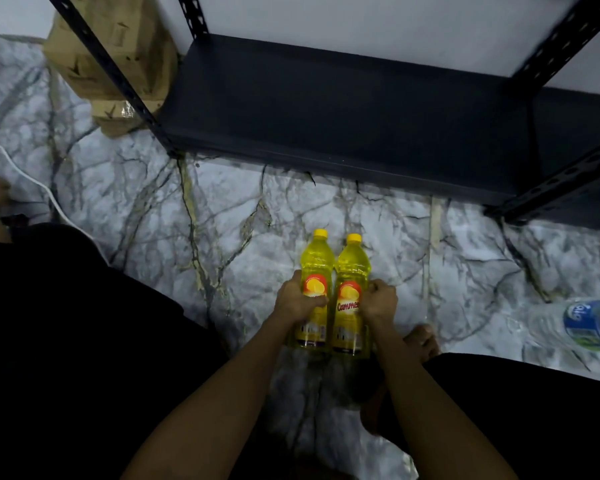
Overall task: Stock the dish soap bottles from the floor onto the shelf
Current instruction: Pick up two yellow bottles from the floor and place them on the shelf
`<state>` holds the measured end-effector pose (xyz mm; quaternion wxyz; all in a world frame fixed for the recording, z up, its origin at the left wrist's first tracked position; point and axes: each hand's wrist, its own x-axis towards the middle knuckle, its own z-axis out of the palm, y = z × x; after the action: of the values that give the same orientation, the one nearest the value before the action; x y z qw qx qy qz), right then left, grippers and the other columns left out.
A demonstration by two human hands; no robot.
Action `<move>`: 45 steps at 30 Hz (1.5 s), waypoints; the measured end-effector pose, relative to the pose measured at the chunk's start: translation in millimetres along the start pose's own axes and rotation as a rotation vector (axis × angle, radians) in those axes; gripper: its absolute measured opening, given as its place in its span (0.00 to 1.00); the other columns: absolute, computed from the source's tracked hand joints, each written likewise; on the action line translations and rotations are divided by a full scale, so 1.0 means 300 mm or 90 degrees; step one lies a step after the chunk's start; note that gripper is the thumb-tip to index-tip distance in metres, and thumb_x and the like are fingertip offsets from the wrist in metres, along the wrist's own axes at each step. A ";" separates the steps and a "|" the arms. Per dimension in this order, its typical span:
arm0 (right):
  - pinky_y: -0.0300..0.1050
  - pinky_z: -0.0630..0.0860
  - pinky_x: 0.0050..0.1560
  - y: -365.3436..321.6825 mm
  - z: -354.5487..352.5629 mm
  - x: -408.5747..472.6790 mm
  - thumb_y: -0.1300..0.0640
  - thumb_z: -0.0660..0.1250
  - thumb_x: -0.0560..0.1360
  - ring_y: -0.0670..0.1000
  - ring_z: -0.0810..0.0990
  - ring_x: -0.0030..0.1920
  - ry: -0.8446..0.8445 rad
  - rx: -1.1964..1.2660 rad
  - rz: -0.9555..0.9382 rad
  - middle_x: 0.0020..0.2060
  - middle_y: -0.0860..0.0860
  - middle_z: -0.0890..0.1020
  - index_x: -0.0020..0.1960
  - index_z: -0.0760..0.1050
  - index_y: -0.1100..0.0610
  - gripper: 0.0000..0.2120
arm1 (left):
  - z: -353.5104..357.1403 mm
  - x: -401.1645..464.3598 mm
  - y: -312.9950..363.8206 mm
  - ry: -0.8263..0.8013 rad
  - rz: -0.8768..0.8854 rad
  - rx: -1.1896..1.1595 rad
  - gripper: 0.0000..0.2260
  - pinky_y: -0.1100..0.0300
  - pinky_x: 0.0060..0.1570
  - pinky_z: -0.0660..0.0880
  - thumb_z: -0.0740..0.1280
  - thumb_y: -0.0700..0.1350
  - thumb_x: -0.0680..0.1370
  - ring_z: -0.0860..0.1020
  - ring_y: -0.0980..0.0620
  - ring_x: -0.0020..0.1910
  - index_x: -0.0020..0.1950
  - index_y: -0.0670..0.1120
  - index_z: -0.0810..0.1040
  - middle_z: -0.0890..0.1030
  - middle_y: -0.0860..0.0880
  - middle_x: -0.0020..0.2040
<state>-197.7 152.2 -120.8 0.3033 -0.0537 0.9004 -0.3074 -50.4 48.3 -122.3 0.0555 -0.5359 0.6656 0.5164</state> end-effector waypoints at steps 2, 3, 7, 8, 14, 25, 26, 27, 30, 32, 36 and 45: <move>0.57 0.73 0.57 -0.034 0.016 -0.037 0.58 0.60 0.81 0.68 0.77 0.58 0.014 -0.007 -0.004 0.56 0.68 0.79 0.58 0.78 0.66 0.14 | 0.014 -0.009 0.009 0.023 -0.005 -0.038 0.29 0.56 0.51 0.74 0.77 0.57 0.70 0.80 0.43 0.56 0.66 0.48 0.72 0.81 0.46 0.57; 0.58 0.72 0.56 -0.045 0.032 -0.064 0.53 0.62 0.81 0.68 0.76 0.59 0.014 -0.005 -0.006 0.56 0.68 0.78 0.60 0.76 0.67 0.17 | 0.022 -0.014 0.013 0.037 -0.008 -0.059 0.30 0.57 0.52 0.73 0.75 0.60 0.71 0.80 0.44 0.57 0.68 0.49 0.71 0.81 0.46 0.57; 0.60 0.73 0.56 -0.001 0.074 -0.113 0.40 0.70 0.74 0.66 0.74 0.61 -0.032 -0.072 -0.038 0.60 0.64 0.73 0.65 0.67 0.65 0.33 | 0.055 -0.014 0.030 0.059 -0.018 -0.077 0.46 0.48 0.58 0.76 0.68 0.71 0.63 0.78 0.39 0.60 0.75 0.51 0.63 0.79 0.43 0.61; 0.59 0.73 0.56 0.001 0.067 -0.095 0.41 0.72 0.73 0.66 0.74 0.61 -0.057 -0.063 -0.035 0.60 0.64 0.73 0.66 0.66 0.64 0.34 | 0.061 -0.010 0.039 0.055 -0.028 -0.069 0.47 0.47 0.57 0.76 0.69 0.70 0.62 0.77 0.38 0.60 0.75 0.50 0.61 0.78 0.41 0.62; 0.49 0.75 0.47 0.022 0.014 -0.016 0.47 0.78 0.68 0.59 0.81 0.53 -0.117 0.026 -0.004 0.52 0.57 0.80 0.61 0.72 0.61 0.29 | 0.080 0.018 0.049 0.000 -0.026 0.007 0.48 0.44 0.60 0.71 0.77 0.52 0.70 0.71 0.33 0.66 0.78 0.44 0.49 0.69 0.35 0.67; 0.47 0.81 0.41 -0.226 -0.215 -0.109 0.57 0.76 0.71 0.51 0.84 0.41 -0.129 0.265 -0.119 0.44 0.53 0.84 0.56 0.74 0.56 0.17 | -0.120 -0.130 0.283 0.047 0.214 -0.040 0.44 0.48 0.64 0.73 0.75 0.53 0.72 0.70 0.45 0.69 0.79 0.48 0.50 0.68 0.45 0.72; 0.49 0.82 0.42 -0.279 -0.253 -0.127 0.57 0.76 0.71 0.52 0.85 0.42 -0.127 0.273 -0.145 0.44 0.53 0.85 0.57 0.74 0.55 0.17 | -0.157 -0.153 0.332 0.059 0.247 -0.047 0.43 0.49 0.63 0.73 0.75 0.52 0.73 0.70 0.47 0.68 0.78 0.49 0.50 0.68 0.47 0.71; 0.51 0.83 0.44 -0.334 -0.295 -0.146 0.56 0.76 0.70 0.52 0.85 0.42 -0.122 0.280 -0.175 0.45 0.53 0.85 0.57 0.75 0.54 0.18 | -0.195 -0.181 0.387 0.074 0.280 -0.052 0.42 0.51 0.61 0.73 0.75 0.52 0.73 0.71 0.48 0.66 0.77 0.50 0.51 0.70 0.49 0.69; 0.50 0.82 0.45 -0.507 -0.428 -0.226 0.54 0.77 0.70 0.52 0.85 0.43 -0.089 0.296 -0.280 0.46 0.52 0.85 0.57 0.75 0.53 0.19 | -0.320 -0.282 0.546 0.146 0.377 -0.058 0.39 0.52 0.59 0.74 0.75 0.52 0.73 0.74 0.47 0.63 0.75 0.50 0.55 0.73 0.48 0.66; 0.45 0.80 0.42 -0.621 -0.525 -0.302 0.53 0.77 0.70 0.49 0.84 0.43 -0.062 0.313 -0.357 0.46 0.50 0.83 0.57 0.74 0.53 0.19 | -0.406 -0.367 0.654 0.193 0.431 -0.057 0.42 0.49 0.61 0.74 0.75 0.54 0.72 0.74 0.48 0.64 0.77 0.50 0.54 0.72 0.48 0.68; 0.41 0.79 0.43 -0.799 -0.707 -0.452 0.52 0.77 0.70 0.47 0.84 0.45 -0.019 0.340 -0.475 0.48 0.48 0.83 0.59 0.74 0.53 0.21 | -0.551 -0.542 0.847 0.258 0.547 -0.076 0.43 0.48 0.65 0.73 0.75 0.55 0.71 0.72 0.49 0.66 0.78 0.52 0.52 0.69 0.48 0.71; 0.30 0.74 0.39 -1.148 -1.094 -0.681 0.53 0.76 0.72 0.43 0.81 0.46 0.087 0.363 -0.662 0.49 0.47 0.81 0.58 0.72 0.53 0.20 | -0.798 -0.840 1.291 0.322 0.768 -0.077 0.47 0.44 0.66 0.73 0.71 0.66 0.70 0.70 0.49 0.70 0.79 0.56 0.47 0.66 0.49 0.74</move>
<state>-253.2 103.8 391.7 0.0568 -0.3840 0.6556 -0.6477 -128.5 -6.8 389.2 -0.4320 -0.1756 0.8118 0.3514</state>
